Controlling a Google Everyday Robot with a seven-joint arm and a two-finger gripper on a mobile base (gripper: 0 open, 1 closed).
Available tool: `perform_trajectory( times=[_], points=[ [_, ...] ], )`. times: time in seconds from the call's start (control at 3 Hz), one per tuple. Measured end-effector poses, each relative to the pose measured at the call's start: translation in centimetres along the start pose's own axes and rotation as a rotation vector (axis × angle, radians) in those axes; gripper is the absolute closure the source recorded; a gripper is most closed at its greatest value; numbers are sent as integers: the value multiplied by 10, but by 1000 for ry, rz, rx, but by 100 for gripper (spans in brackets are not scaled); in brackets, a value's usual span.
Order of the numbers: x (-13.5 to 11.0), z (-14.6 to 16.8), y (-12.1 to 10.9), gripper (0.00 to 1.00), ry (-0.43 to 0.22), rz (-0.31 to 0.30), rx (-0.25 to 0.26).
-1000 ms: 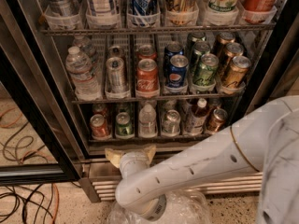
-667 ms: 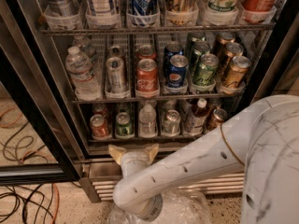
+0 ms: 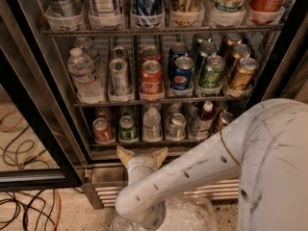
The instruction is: Pick water bottle from bottom shelf of fridge
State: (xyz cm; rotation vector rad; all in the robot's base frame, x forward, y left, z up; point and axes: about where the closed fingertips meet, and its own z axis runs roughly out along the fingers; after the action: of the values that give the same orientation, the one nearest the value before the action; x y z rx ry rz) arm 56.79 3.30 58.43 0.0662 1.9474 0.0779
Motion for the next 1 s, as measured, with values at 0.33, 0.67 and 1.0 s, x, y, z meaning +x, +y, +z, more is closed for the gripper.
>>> perform_trajectory(
  times=[0.33, 0.67, 1.0],
  points=[
    [-3, -2, -3, 0, -16, 8, 11],
    [-4, -7, -10, 11, -29, 17, 37],
    [-6, -13, -19, 14, -44, 23, 70]
  ],
)
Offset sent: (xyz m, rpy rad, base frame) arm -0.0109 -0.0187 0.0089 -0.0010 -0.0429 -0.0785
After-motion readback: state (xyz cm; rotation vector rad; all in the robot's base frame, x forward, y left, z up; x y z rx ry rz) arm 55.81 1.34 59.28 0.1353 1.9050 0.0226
